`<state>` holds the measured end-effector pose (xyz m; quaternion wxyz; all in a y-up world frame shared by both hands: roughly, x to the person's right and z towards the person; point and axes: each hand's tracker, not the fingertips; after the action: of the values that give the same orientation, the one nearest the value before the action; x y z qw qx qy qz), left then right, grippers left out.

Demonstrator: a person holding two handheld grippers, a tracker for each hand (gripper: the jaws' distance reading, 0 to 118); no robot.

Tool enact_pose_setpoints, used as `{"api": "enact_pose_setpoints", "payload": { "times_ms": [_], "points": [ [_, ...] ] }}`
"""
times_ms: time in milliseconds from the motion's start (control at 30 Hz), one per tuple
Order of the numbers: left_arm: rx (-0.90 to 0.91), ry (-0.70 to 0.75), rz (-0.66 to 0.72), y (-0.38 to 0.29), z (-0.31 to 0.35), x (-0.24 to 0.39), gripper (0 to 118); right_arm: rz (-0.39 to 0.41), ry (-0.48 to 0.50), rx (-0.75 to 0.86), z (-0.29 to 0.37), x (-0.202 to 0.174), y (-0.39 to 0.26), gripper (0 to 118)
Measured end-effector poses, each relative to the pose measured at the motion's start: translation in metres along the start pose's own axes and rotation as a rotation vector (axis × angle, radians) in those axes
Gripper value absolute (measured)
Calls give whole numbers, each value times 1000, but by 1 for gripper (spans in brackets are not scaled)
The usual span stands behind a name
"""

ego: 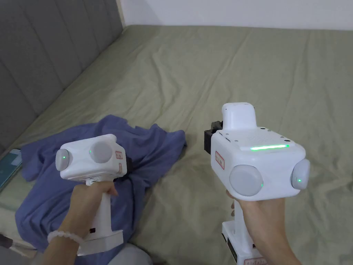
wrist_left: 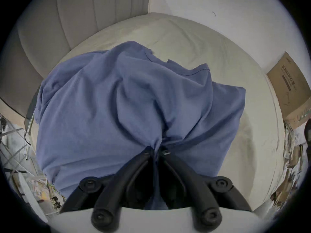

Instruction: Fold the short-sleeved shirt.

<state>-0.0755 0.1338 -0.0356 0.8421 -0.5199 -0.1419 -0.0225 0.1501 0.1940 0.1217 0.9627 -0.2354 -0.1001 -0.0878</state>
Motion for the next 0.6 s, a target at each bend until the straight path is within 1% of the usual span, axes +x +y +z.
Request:
{"api": "enact_pose_setpoints", "payload": {
  "times_ms": [167, 233, 333, 467, 600],
  "points": [
    [100, -98, 20, 25, 49, 7, 4, -2, -8, 29, 14, 4, 12, 1],
    [143, -125, 6, 42, 76, 17, 4, -7, -12, 46, 23, 8, 17, 1],
    [243, -121, -88, 68, 112, 44, 4, -9, -25, 77, 38, 17, 27, 1],
    [335, -259, -143, 96, 161, 89, 4, -11, -63, 122, 60, 33, 39, 1],
    [432, -347, -255, 109, 210, 157, 4, -33, -135, 176, 90, 62, 49, 1]
  ]
}}
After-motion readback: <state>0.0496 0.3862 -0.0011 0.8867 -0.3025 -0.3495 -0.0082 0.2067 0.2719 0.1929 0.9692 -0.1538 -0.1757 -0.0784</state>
